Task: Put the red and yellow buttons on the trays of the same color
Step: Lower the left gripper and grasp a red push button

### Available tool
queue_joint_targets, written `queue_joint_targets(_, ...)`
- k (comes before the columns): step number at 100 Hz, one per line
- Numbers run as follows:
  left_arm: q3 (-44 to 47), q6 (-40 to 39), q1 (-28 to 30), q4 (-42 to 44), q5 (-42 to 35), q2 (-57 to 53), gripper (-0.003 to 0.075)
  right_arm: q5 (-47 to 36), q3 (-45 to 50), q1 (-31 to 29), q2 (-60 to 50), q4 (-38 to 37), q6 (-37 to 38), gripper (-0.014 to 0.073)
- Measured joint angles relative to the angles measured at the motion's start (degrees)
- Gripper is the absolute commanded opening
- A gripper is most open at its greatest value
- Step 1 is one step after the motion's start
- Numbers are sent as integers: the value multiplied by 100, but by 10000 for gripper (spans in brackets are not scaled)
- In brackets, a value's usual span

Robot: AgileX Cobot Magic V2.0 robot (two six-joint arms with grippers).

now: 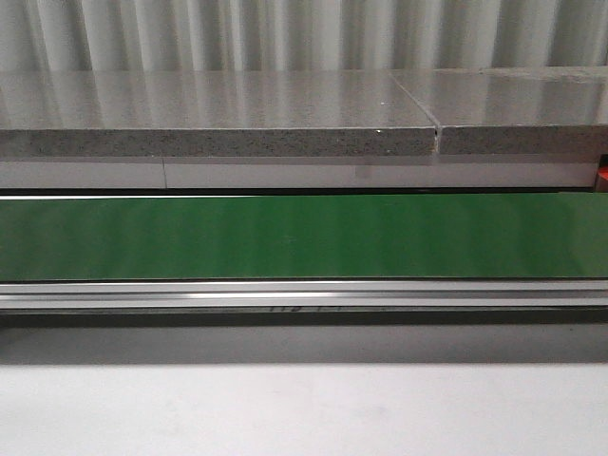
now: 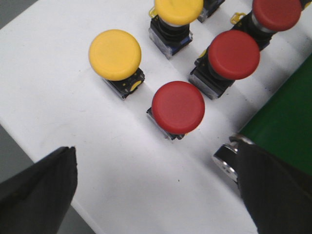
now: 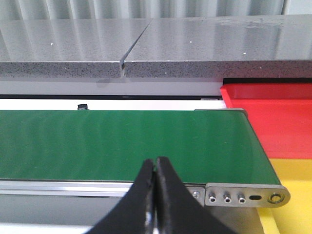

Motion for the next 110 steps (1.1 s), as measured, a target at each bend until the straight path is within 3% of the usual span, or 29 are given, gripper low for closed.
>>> queue_joint_targets(47, -101, 258, 231, -95, -568, 1143, 621, 0, 0, 0, 0, 0, 0, -67)
queue_joint_targets(102, -516, 452, 231, -160, -641, 1779, 619, 0, 0, 0, 0, 0, 0, -67)
queue_joint_targets(110, -516, 452, 231, -185, -646, 1794, 589, 0, 0, 0, 0, 0, 0, -67)
